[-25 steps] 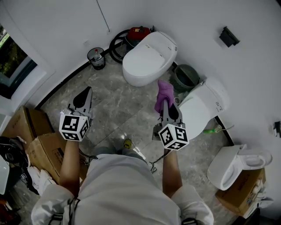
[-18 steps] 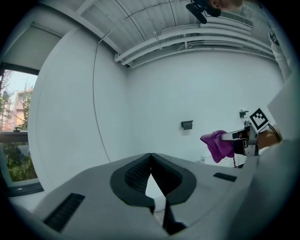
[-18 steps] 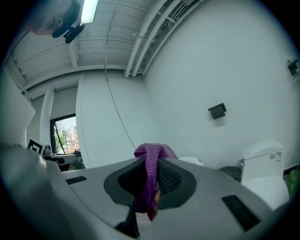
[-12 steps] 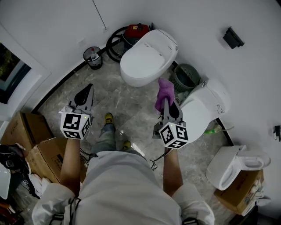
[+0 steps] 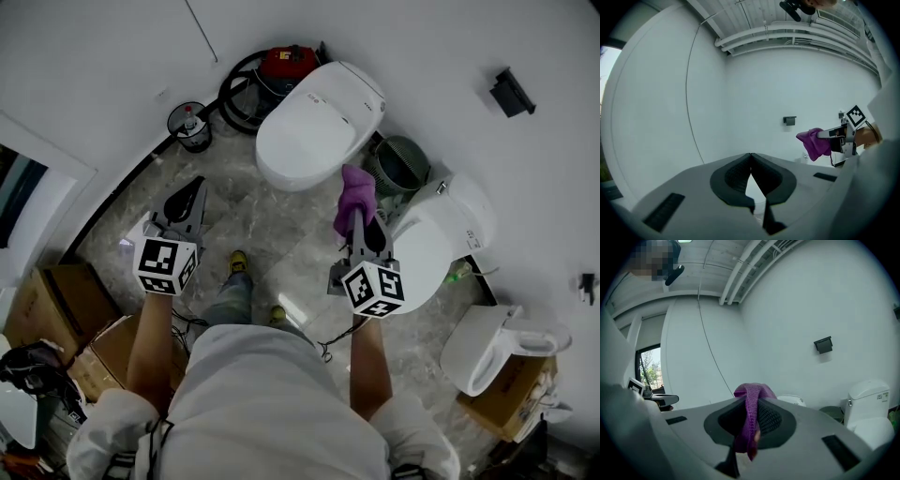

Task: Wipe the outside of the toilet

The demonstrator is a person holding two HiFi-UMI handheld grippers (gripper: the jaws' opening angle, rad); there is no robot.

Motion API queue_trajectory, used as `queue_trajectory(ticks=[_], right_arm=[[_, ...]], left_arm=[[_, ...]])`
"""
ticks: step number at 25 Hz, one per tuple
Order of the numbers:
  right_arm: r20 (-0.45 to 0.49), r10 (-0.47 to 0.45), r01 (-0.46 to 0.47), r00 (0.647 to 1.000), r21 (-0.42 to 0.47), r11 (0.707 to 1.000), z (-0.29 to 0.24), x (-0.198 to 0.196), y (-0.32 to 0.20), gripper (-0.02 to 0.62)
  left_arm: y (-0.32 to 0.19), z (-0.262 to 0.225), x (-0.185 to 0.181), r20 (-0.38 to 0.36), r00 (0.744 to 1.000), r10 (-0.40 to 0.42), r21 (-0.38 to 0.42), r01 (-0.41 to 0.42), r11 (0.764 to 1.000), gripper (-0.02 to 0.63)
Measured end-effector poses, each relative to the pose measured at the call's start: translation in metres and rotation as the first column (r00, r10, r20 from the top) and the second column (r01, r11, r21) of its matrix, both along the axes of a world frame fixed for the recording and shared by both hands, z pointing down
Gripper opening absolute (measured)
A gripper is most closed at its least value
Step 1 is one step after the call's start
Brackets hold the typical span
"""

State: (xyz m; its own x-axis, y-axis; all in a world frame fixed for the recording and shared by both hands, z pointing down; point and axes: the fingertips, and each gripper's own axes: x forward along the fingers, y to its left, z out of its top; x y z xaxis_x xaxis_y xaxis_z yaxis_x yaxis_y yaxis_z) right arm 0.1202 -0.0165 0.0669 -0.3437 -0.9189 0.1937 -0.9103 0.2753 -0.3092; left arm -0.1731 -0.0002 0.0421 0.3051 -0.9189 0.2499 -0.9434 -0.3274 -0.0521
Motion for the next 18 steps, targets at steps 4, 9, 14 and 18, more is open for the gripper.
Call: queue_trajectory(ticks=[4, 9, 14, 18], right_arm=[[-0.019, 0.034, -0.034, 0.999, -0.027, 0.999, 0.008, -0.026, -0.030, 0.057], [-0.041, 0.067, -0.069, 0.997, -0.049, 0.996, 0.021, -0.046, -0.055, 0.057], [-0.068, 0.092, -0.097, 0.993, -0.073, 0.993, 0.036, -0.053, -0.073, 0.057], [-0.074, 0.101, -0.108, 0.992, -0.092, 0.990, 0.046, -0.044, -0.085, 0.057]], left_arm=[[-0.036, 0.018, -0.026, -0.019, 0.999, 0.029, -0.039, -0.030, 0.999, 0.014], [-0.072, 0.038, -0.046, -0.034, 0.997, 0.067, -0.066, -0.069, 0.995, 0.014], [-0.101, 0.057, -0.052, -0.048, 0.994, 0.101, -0.090, -0.106, 0.990, 0.014], [-0.117, 0.072, -0.040, -0.052, 0.991, 0.125, -0.123, -0.130, 0.984, 0.014]])
